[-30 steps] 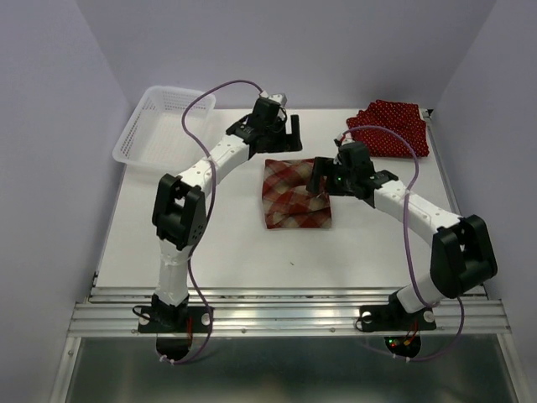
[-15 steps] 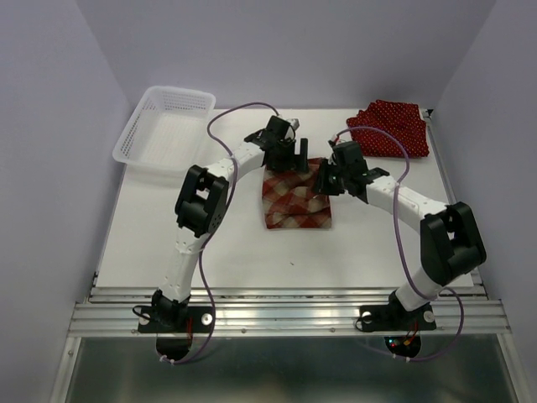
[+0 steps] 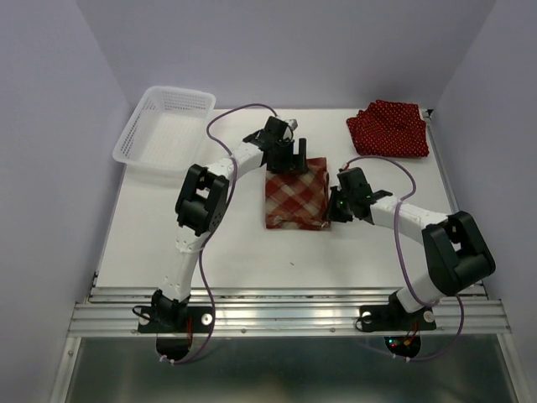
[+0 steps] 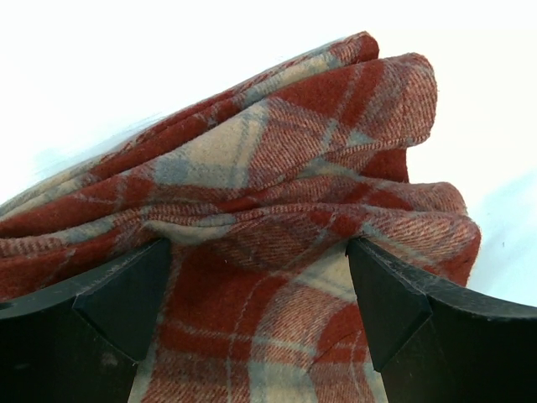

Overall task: Fold and stack the skirts
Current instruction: Fold the skirt

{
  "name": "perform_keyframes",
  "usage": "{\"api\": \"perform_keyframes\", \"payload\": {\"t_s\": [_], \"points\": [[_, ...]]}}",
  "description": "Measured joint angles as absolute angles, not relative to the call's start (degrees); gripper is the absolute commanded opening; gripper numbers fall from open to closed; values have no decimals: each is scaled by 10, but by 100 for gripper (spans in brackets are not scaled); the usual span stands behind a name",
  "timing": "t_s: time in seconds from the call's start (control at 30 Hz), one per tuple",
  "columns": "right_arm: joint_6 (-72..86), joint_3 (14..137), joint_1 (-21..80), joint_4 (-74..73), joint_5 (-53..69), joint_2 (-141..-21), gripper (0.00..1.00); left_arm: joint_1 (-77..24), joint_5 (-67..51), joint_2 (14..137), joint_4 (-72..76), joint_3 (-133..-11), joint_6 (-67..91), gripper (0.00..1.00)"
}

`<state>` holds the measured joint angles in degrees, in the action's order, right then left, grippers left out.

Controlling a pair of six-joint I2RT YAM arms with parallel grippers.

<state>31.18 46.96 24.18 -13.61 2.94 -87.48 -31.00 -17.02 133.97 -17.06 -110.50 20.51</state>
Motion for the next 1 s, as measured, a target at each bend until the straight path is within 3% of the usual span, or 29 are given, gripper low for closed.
{"api": "perform_keyframes", "payload": {"t_s": [0.17, 0.27, 0.3, 0.33, 0.37, 0.4, 0.57, 0.73, 0.9, 1.0], "points": [[318, 469, 242, -137, 23, -875, 9, -310, -173, 1340, -169, -1105, 197, 99], [317, 473, 242, -144, 22, -874, 25, -310, -176, 1340, -172, -1107, 193, 99], [312, 481, 242, -154, 21, -873, 46, -310, -176, 1340, -174, -1110, 191, 99], [307, 489, 242, -163, 21, -872, 81, -310, -176, 1340, -175, -1114, 189, 99], [302, 505, 242, -179, 21, -869, 81, -310, -176, 1340, -175, -1114, 189, 99], [300, 520, 242, -191, 21, -864, 100, -308, -176, 1340, -176, -1118, 186, 99], [281, 615, 242, -216, 24, -842, 100, -302, -169, 1324, -182, -1125, 181, 99], [279, 686, 242, -212, 25, -841, 100, -300, -135, 1232, -186, -1096, 183, 99], [284, 745, 241, -209, 24, -887, 100, -298, -90, 1042, -142, -934, 215, 99], [289, 764, 240, -210, 26, -926, 100, -295, -95, 934, -64, -775, 241, 99]]}}
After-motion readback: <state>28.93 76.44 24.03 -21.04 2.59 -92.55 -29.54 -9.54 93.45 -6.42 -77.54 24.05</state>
